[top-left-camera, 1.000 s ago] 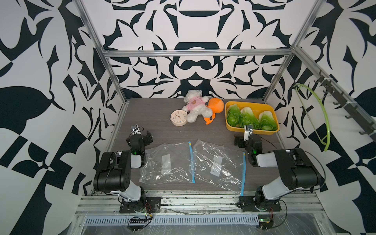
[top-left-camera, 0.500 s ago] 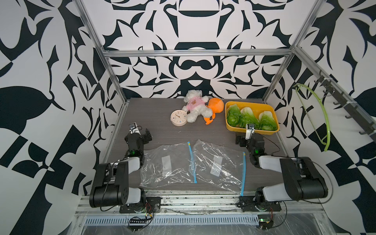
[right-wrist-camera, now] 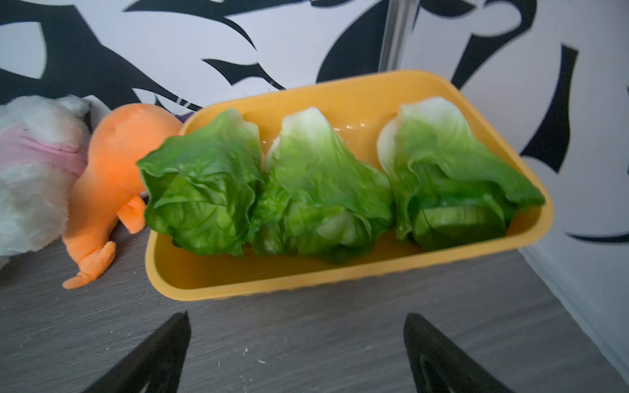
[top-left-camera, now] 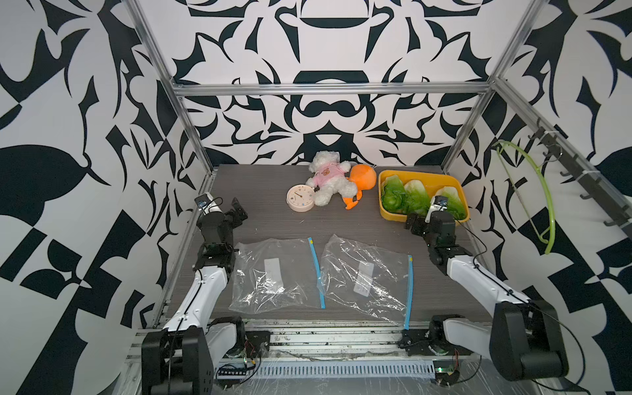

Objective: Put the chinese cabbages into a zipper bag and zip it
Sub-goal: Move the basket to the center of the board.

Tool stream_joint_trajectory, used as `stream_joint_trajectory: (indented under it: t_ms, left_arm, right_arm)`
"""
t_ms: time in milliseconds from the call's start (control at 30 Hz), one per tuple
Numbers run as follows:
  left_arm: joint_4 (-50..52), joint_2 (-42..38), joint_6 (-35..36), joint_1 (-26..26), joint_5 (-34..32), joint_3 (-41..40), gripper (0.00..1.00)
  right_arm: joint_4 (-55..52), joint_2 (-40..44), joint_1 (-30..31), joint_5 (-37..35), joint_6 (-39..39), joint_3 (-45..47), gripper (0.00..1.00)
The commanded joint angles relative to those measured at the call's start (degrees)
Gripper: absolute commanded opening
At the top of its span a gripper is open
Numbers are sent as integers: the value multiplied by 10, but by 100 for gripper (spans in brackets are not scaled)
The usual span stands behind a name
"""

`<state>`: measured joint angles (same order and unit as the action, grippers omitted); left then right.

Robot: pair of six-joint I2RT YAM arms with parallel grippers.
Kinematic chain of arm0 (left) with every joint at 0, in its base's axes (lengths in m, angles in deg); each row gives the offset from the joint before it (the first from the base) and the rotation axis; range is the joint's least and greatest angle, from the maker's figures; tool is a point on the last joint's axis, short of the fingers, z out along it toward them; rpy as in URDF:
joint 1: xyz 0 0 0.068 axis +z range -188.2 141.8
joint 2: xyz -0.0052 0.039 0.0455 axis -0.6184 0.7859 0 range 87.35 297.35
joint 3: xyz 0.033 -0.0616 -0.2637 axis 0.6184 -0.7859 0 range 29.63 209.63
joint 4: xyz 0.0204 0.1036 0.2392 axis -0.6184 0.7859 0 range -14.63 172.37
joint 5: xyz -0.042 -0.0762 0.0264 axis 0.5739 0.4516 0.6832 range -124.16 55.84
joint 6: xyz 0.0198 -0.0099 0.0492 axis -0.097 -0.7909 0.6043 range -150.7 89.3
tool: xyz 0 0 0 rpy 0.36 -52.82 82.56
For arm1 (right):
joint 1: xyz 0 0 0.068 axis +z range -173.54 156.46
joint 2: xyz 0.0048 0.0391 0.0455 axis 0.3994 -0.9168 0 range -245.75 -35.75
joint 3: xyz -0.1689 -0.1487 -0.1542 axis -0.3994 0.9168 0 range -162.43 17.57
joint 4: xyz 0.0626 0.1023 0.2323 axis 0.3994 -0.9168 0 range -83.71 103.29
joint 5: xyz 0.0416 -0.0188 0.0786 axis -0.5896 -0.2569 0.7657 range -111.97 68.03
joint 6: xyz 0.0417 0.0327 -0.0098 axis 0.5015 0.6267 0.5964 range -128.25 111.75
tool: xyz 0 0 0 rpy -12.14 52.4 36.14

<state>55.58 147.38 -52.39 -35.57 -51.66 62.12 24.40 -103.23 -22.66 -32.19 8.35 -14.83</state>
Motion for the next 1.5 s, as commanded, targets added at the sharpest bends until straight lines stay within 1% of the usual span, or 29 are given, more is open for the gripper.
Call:
stream_joint_trajectory:
  t_ms: [0, 67, 167, 200, 333, 467, 567, 667, 800, 933, 1067, 1167, 1300, 1467]
  left_arm:
    - [111, -10, -58, 8, -28, 27, 99]
    - [130, -20, -50, 9, -18, 40, 99]
    - [161, -31, -50, 9, -36, 60, 99]
    - [170, -33, -47, 9, -34, 67, 99]
    - [231, -37, -53, 9, 8, 107, 99]
    - [269, -41, -73, 6, 73, 124, 99]
    - [306, -41, -90, -25, 93, 135, 99]
    - [329, -40, -98, -84, 88, 138, 99]
    - [353, -25, -126, -160, 79, 142, 99]
    - [359, 2, -163, -236, 56, 141, 99]
    - [355, 38, -183, -286, 34, 145, 99]
    - [343, 64, -189, -296, 38, 150, 99]
    - [321, 84, -204, -305, 39, 151, 99]
    - [296, 92, -215, -306, 46, 145, 99]
  right_arm:
    - [-105, 2, -14, 33, 53, -42, 100]
    - [-152, -11, -14, 56, 51, -71, 99]
    - [-200, -24, -13, 78, 50, -109, 100]
    - [-218, -28, -13, 80, 51, -124, 100]
    - [-277, -47, -1, 97, 55, -177, 99]
    - [-349, -79, 29, 100, 53, -244, 99]
    - [-387, -113, 57, 102, 51, -290, 98]
    - [-413, -159, 83, 109, 50, -341, 94]
    - [-433, -228, 111, 101, 34, -407, 87]
    - [-464, -306, 123, 77, 20, -475, 76]
    - [-471, -361, 130, 63, 13, -522, 69]
    - [-482, -404, 136, 43, 6, -561, 63]
    - [-507, -457, 142, 46, -1, -610, 48]
    - [-514, -494, 150, 40, -10, -642, 34]
